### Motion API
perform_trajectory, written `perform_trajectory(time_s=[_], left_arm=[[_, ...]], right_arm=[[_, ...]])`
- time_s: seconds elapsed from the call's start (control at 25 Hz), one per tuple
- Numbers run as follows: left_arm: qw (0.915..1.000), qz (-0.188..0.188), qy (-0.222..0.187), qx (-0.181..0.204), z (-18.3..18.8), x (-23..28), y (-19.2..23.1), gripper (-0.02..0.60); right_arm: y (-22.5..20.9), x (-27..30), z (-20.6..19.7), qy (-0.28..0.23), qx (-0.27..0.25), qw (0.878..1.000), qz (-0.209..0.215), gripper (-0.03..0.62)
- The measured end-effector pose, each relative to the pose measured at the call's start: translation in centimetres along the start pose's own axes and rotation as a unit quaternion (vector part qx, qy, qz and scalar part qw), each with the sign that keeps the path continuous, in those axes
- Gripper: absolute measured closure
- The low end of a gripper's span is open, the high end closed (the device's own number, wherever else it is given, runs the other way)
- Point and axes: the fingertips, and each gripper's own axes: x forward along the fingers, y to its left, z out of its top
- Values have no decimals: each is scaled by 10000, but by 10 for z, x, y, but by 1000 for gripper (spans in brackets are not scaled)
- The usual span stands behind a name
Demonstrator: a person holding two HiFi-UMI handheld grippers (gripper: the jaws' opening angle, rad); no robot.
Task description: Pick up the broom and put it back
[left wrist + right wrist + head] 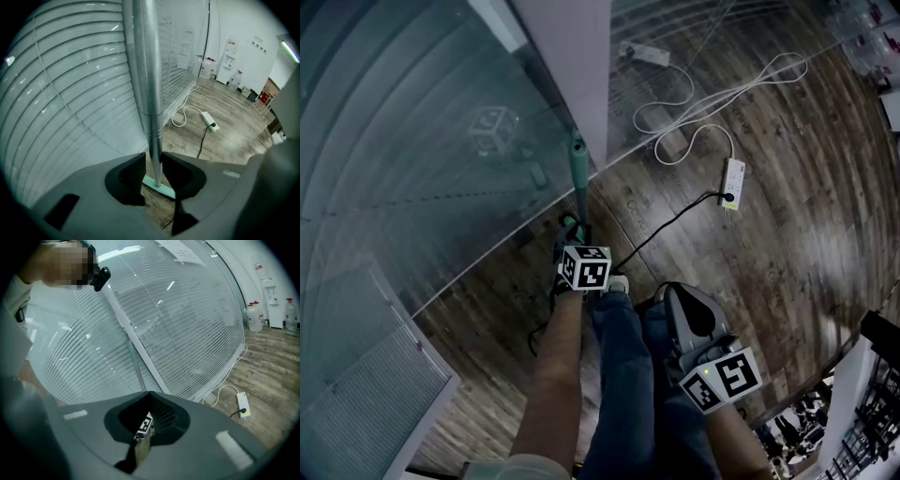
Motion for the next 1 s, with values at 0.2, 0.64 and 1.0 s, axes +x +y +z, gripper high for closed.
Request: perform_trajectory(time_s=[0.2,0.64,1.0], left_arm=[[9999,-33,40,-122,0,1,2,435],[9998,-1,110,-193,-11,-13,3,388],[9995,-83,-66,-309,-16,-70,-18,495]], right_arm=[[-2,2,1,-27,40,10000,-18,591],[2,-1,6,-88,49,9999,47,591],[24,-22,26,-211,-123,9995,198,591]])
